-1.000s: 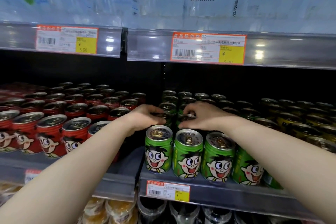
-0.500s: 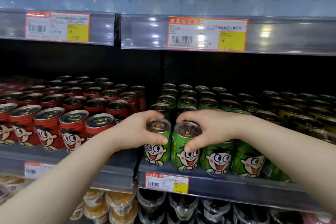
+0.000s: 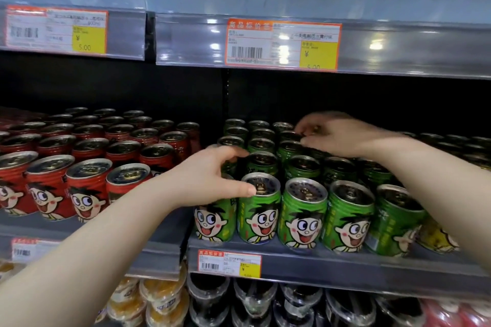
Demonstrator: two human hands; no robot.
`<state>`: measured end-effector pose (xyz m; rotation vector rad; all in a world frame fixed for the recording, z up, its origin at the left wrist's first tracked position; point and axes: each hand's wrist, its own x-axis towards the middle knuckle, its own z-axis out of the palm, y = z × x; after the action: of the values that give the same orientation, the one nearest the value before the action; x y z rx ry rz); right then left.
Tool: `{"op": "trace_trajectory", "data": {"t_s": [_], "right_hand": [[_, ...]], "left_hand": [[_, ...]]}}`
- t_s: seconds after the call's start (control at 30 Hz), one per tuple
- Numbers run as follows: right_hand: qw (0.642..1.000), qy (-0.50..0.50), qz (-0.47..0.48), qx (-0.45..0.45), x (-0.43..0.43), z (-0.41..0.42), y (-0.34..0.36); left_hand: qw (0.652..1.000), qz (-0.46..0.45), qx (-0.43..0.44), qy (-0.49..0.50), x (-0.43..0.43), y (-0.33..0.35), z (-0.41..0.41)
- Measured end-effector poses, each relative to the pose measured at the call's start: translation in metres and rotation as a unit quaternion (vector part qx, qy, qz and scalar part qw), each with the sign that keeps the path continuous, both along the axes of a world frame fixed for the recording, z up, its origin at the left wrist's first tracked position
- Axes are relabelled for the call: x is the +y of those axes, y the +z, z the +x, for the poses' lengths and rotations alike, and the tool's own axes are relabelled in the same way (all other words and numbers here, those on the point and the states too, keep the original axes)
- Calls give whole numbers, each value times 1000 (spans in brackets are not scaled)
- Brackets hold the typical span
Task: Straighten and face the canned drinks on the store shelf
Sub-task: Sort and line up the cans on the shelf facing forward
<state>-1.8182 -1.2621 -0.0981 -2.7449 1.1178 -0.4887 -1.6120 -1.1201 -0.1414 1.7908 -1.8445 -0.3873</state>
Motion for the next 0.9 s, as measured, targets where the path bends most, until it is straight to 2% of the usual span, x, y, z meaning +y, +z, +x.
{"op": "trace_trajectory", "data": {"t_s": [0.13, 0.23, 0.4, 0.57, 0.7, 0.83, 0.9], "right_hand": [[991, -42, 85, 98, -18, -15, -20], [988, -25, 120, 94, -14, -15, -31], [990, -50, 91, 96, -15, -8, -40], [992, -68, 46, 95, -16, 6, -42], [991, -57, 105, 64, -22, -16, -24], [968, -104, 93, 207, -28, -36, -9], [962, -106, 76, 240, -31, -36, -12]], "left_hand": [[997, -5, -78, -13, -29, 5, -22], [992, 21, -123, -10, -52, 7, -34], [983, 89, -162, -23, -69, -2, -43], [975, 111, -193, -12, -72, -7, -41], [972, 116, -201, -21, -74, -10, -36], [972, 133, -194, -26, -74, -10, -36], [971, 134, -197, -25, -73, -9, -37]]}}
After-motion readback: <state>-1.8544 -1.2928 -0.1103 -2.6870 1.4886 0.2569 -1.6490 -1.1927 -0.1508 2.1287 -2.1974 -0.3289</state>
